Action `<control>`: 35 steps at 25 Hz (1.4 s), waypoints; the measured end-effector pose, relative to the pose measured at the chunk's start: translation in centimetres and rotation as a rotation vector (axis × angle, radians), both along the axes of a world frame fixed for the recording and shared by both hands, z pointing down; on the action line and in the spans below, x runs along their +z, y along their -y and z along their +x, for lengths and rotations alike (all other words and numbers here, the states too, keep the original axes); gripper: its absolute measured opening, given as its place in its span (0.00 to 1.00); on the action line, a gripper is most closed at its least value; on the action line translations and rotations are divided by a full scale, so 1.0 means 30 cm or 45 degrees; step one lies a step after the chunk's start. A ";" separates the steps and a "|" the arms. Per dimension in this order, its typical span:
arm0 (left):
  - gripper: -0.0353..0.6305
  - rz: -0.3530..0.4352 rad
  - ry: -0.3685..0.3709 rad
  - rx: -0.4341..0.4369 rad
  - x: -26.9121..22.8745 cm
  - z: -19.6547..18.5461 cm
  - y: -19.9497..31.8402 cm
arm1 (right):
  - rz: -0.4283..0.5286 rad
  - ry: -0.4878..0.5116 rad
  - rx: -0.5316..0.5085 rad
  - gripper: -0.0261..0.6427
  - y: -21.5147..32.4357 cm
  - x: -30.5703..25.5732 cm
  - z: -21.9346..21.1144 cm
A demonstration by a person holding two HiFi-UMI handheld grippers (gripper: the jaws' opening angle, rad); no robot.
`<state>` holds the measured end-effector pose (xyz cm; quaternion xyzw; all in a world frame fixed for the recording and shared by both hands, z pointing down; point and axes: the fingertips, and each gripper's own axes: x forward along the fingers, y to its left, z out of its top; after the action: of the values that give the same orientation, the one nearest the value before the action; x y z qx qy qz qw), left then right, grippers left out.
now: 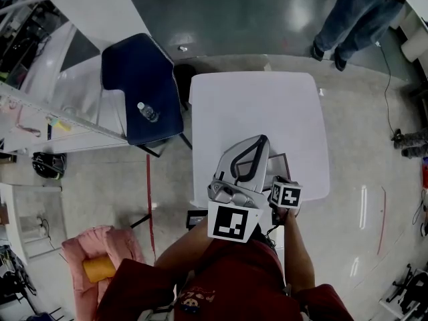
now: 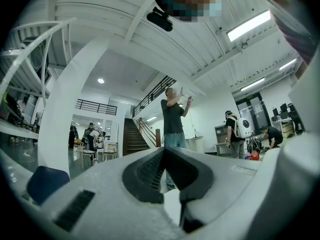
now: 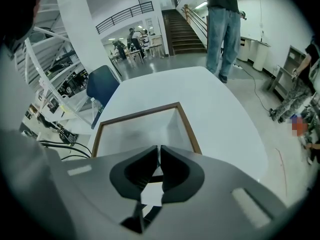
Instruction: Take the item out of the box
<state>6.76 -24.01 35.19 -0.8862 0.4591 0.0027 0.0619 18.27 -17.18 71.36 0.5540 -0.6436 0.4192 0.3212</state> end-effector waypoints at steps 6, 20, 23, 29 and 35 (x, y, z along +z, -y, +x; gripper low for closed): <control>0.06 0.016 0.007 0.002 -0.015 0.002 -0.011 | 0.040 0.022 0.003 0.06 0.001 -0.025 -0.002; 0.06 0.034 0.028 -0.024 -0.022 -0.024 -0.014 | 0.132 0.060 0.045 0.06 0.005 -0.082 0.003; 0.06 0.036 0.027 -0.021 -0.023 -0.019 -0.020 | 0.161 0.068 0.047 0.06 0.011 -0.102 0.001; 0.06 0.048 0.018 -0.017 -0.030 -0.016 -0.034 | 0.223 0.074 0.048 0.06 0.019 -0.159 -0.004; 0.06 0.060 0.026 -0.007 -0.039 -0.012 -0.036 | 0.308 0.071 0.038 0.06 0.043 -0.237 -0.008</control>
<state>6.41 -22.92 34.01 -0.8833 0.4605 0.0045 0.0875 18.02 -18.48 64.25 0.5862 -0.6899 0.3585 0.2278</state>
